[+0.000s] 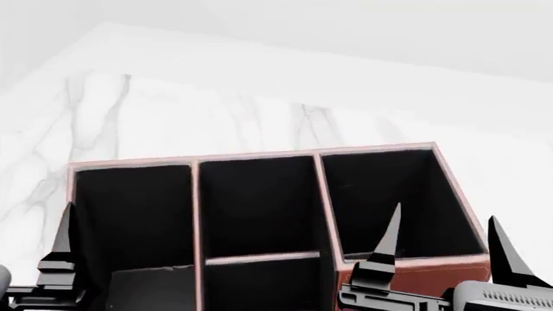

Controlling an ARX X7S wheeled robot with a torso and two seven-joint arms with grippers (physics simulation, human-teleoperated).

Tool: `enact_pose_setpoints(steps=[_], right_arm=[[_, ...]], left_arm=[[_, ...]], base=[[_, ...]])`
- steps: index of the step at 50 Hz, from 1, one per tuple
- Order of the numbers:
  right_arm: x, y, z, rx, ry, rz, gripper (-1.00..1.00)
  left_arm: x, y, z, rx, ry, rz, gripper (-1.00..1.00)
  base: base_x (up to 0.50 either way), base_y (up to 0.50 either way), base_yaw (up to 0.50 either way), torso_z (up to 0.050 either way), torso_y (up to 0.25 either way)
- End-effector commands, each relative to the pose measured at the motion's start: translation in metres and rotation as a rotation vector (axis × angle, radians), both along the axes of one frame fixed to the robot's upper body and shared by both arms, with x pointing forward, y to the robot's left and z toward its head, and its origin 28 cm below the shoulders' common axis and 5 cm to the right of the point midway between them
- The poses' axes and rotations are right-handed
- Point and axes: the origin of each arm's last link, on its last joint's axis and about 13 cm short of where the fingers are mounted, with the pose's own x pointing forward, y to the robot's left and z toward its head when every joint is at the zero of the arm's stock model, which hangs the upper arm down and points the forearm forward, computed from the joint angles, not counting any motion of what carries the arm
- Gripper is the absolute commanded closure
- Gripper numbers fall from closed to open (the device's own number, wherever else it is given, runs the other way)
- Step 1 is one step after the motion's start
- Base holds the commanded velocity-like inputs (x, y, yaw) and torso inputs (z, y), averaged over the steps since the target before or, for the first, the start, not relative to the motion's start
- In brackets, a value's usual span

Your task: Pick up the book and place it in the front compartment of the caddy.

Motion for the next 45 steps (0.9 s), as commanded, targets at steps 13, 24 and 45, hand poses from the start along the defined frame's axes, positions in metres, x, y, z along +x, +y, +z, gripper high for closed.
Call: enact_pose_setpoints(steps=[13, 24, 45], right_arm=[[0.002, -0.006, -0.001, 0.003, 0.020, 0.004, -1.00], [0.002, -0.017, 0.002, -0.016, 0.020, -0.035, -1.00], [0.002, -0.037, -0.003, -0.008, 0.018, -0.115, -1.00]], left_arm=[[0.016, 0.007, 0.012, -0.101, 0.092, -0.179, -1.00], [0.003, 0.003, 0.018, 0.024, 0.186, -0.531, -1.00], [-0.037, -0.022, 0.021, 0.265, 0.475, -1.113, -1.00]], base=[[0.00, 0.00, 0.00, 0.000, 0.000], [0.00, 0.00, 0.00, 0.000, 0.000], [0.00, 0.00, 0.00, 0.000, 0.000]])
